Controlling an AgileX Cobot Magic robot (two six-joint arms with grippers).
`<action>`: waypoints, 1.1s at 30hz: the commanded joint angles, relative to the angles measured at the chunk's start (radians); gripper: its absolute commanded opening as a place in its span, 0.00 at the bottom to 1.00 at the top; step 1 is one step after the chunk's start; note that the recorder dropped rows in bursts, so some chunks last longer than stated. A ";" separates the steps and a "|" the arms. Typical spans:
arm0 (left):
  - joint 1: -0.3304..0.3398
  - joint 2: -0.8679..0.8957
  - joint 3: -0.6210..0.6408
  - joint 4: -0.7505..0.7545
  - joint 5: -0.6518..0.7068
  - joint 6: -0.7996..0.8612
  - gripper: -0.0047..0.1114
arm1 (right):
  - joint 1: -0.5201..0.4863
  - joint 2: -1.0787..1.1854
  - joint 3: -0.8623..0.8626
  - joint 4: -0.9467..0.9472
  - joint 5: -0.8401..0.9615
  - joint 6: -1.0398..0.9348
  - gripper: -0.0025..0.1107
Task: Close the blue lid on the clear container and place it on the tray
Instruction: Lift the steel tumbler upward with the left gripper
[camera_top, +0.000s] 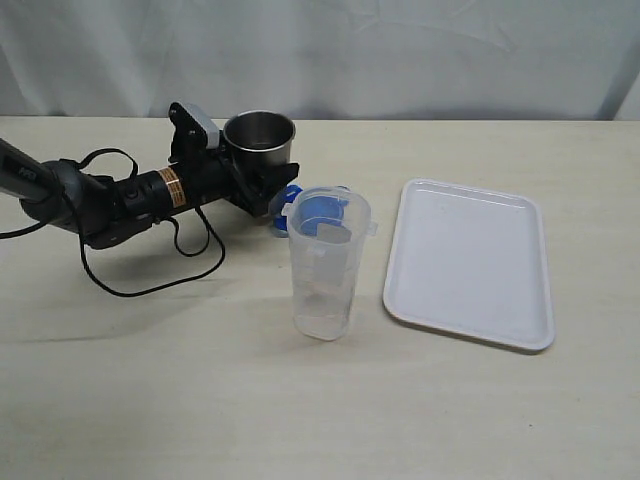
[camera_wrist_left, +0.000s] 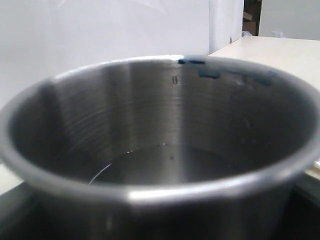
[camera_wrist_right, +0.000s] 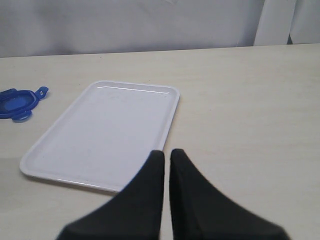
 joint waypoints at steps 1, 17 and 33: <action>0.000 -0.025 -0.001 -0.018 -0.068 -0.018 0.04 | -0.003 -0.005 -0.003 -0.003 -0.014 -0.002 0.06; 0.000 -0.105 0.001 0.073 -0.047 -0.083 0.04 | -0.003 -0.005 -0.003 -0.003 -0.014 -0.002 0.06; 0.000 -0.141 0.001 0.084 -0.073 -0.120 0.04 | -0.003 -0.005 -0.003 -0.003 -0.014 -0.002 0.06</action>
